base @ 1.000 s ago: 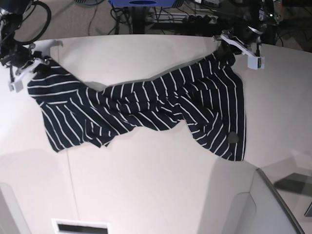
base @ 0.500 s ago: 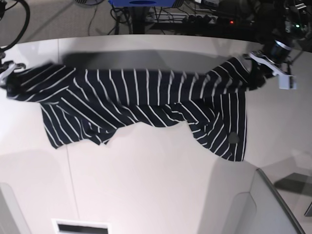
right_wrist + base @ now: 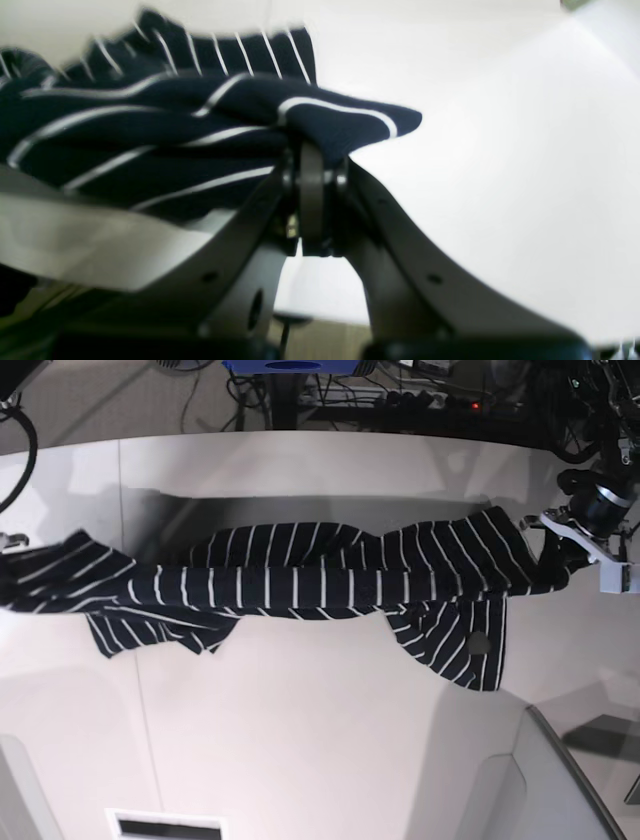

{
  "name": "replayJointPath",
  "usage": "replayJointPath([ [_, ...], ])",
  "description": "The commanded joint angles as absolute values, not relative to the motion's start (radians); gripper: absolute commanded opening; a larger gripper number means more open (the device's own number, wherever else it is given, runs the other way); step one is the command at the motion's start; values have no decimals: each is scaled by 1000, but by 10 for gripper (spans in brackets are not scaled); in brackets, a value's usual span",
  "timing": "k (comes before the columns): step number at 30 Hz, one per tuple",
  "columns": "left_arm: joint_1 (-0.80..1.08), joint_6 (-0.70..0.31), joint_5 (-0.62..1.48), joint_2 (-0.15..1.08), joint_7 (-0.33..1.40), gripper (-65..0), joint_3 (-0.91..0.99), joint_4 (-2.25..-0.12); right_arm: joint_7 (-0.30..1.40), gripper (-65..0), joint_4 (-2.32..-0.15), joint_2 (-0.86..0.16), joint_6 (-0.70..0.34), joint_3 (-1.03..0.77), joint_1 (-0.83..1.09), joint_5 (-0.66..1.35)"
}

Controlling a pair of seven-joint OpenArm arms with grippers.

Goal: Layout the t-shirt on the table in an organized manner, then fold the t-shirt properly
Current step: 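Lay the stretched shirt down and release it with both grippers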

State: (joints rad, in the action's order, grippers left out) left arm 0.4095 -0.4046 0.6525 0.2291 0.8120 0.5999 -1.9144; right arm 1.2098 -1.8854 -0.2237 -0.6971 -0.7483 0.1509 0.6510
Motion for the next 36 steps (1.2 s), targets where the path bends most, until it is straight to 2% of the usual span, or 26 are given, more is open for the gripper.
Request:
replayJointPath([
  [1, 437, -406, 653, 237, 797, -650, 605, -1925, 1188, -650, -1899, -239, -698, -750, 163, 661],
  [9, 549, -406, 633, 208, 794, -650, 510, -1919, 1190, -650, -1814, -240, -698, -751, 260, 656],
  [15, 593, -406, 320, 110, 667, -650, 372, -1891, 1185, -650, -1805, -245, -698, -745, 328, 651],
  [19, 556, -406, 160, 65, 587, -650, 283, -1782, 1175, -650, -1656, -246, -698, -661, 191, 527],
  [24, 489, -404, 133, 44, 573, -650, 236, -1649, 961, -650, -1323, -223, -698, -512, -2, 205],
  [29, 476, -404, 133, 44, 572, -650, 240, -1620, 924, -635, -1167, -234, -698, -513, -70, 176],
  [30, 476, -404, 130, 44, 572, -650, 239, -1620, 924, -600, -1148, -239, -698, -512, -74, 176],
  [31, 476, -404, 130, 45, 572, -650, 237, -1620, 924, -537, -1139, -240, -698, -510, -81, 176],
  [34, 476, -404, 128, 45, 572, -650, 240, -1620, 924, -270, -1141, -245, -698, -519, -84, 177],
  [36, 476, -404, 128, 45, 572, -650, 240, -1620, 914, -146, -1152, -246, -698, -544, -82, 179],
])
